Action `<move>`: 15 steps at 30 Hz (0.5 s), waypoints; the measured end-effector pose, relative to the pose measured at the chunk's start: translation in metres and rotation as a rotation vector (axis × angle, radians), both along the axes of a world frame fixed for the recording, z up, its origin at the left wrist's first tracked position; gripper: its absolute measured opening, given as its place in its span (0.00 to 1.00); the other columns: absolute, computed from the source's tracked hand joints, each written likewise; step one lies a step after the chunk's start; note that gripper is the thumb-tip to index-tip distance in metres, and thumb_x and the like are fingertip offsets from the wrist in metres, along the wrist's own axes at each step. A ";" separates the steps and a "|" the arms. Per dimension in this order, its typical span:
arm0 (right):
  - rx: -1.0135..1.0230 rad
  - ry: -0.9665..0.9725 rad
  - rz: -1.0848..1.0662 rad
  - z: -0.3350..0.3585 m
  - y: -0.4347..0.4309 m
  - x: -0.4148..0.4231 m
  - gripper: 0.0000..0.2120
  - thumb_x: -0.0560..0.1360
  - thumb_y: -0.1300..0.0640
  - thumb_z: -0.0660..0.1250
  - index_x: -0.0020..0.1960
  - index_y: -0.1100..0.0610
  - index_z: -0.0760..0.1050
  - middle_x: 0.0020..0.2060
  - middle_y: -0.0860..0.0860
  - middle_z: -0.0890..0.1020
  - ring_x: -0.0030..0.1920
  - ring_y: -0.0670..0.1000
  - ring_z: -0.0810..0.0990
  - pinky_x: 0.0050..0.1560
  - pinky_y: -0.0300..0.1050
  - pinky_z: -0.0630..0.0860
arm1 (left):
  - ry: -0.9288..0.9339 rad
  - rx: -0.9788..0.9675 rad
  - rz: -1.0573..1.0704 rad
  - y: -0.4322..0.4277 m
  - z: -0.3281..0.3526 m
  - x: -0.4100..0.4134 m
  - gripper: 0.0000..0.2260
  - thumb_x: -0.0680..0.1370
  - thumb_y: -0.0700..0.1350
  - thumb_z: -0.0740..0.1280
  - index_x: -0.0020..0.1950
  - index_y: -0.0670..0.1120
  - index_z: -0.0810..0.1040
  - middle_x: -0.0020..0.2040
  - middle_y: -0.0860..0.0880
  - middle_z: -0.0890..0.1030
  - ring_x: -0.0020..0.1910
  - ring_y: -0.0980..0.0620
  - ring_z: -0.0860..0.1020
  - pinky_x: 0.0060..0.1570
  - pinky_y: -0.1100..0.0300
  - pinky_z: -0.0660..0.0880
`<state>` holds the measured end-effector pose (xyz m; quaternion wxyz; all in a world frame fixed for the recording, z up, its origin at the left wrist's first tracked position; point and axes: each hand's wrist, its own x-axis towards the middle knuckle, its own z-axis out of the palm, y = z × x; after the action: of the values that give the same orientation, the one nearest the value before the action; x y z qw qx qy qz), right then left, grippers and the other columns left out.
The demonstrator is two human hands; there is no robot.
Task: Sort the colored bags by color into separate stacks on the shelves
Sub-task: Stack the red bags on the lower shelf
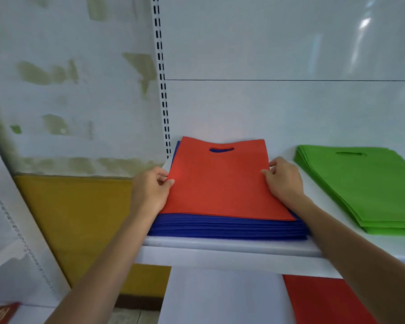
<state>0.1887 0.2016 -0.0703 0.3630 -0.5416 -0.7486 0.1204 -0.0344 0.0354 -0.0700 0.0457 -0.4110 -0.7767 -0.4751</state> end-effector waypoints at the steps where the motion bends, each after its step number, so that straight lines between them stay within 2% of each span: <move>1: 0.033 0.008 0.004 0.000 -0.002 0.001 0.13 0.76 0.55 0.65 0.57 0.62 0.73 0.50 0.59 0.80 0.52 0.60 0.77 0.51 0.51 0.73 | 0.023 0.014 0.010 -0.001 0.001 0.001 0.08 0.72 0.42 0.71 0.50 0.42 0.81 0.45 0.45 0.82 0.40 0.54 0.75 0.44 0.64 0.69; 5: 0.240 0.061 0.034 0.002 -0.009 0.005 0.07 0.76 0.61 0.63 0.52 0.64 0.73 0.48 0.59 0.79 0.48 0.59 0.77 0.45 0.50 0.72 | 0.164 0.061 0.058 -0.007 0.003 0.005 0.04 0.73 0.43 0.71 0.44 0.44 0.81 0.43 0.47 0.82 0.42 0.49 0.78 0.40 0.62 0.68; 9: 0.354 0.148 0.084 0.011 -0.017 0.007 0.06 0.77 0.64 0.60 0.51 0.66 0.71 0.46 0.62 0.78 0.45 0.61 0.76 0.42 0.52 0.72 | 0.364 0.078 0.043 -0.011 0.009 0.009 0.05 0.74 0.43 0.69 0.45 0.42 0.78 0.43 0.43 0.81 0.44 0.43 0.78 0.39 0.56 0.70; 11: 0.372 0.198 0.109 0.018 -0.021 0.013 0.07 0.77 0.66 0.59 0.54 0.67 0.70 0.46 0.62 0.78 0.44 0.62 0.77 0.40 0.48 0.69 | 0.394 0.077 0.014 -0.013 0.015 0.015 0.07 0.75 0.43 0.68 0.49 0.40 0.76 0.45 0.42 0.82 0.43 0.41 0.79 0.40 0.54 0.71; 13: 0.426 0.247 0.126 0.027 -0.024 0.025 0.13 0.77 0.68 0.58 0.61 0.67 0.69 0.48 0.63 0.79 0.45 0.62 0.77 0.41 0.43 0.67 | 0.408 0.100 -0.035 -0.014 0.024 0.022 0.09 0.76 0.43 0.67 0.53 0.41 0.75 0.48 0.42 0.82 0.45 0.42 0.80 0.42 0.54 0.73; 15: 0.495 0.269 0.113 0.038 -0.028 0.044 0.18 0.75 0.69 0.59 0.65 0.65 0.68 0.52 0.63 0.79 0.46 0.61 0.78 0.45 0.45 0.68 | 0.442 0.145 -0.098 -0.015 0.034 0.034 0.09 0.76 0.41 0.67 0.55 0.42 0.76 0.48 0.43 0.82 0.46 0.43 0.80 0.44 0.54 0.73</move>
<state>0.2323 0.1734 -0.0322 0.5727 -0.3733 -0.7294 0.0249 -0.0006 0.0200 -0.0356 0.2209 -0.5378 -0.6909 -0.4297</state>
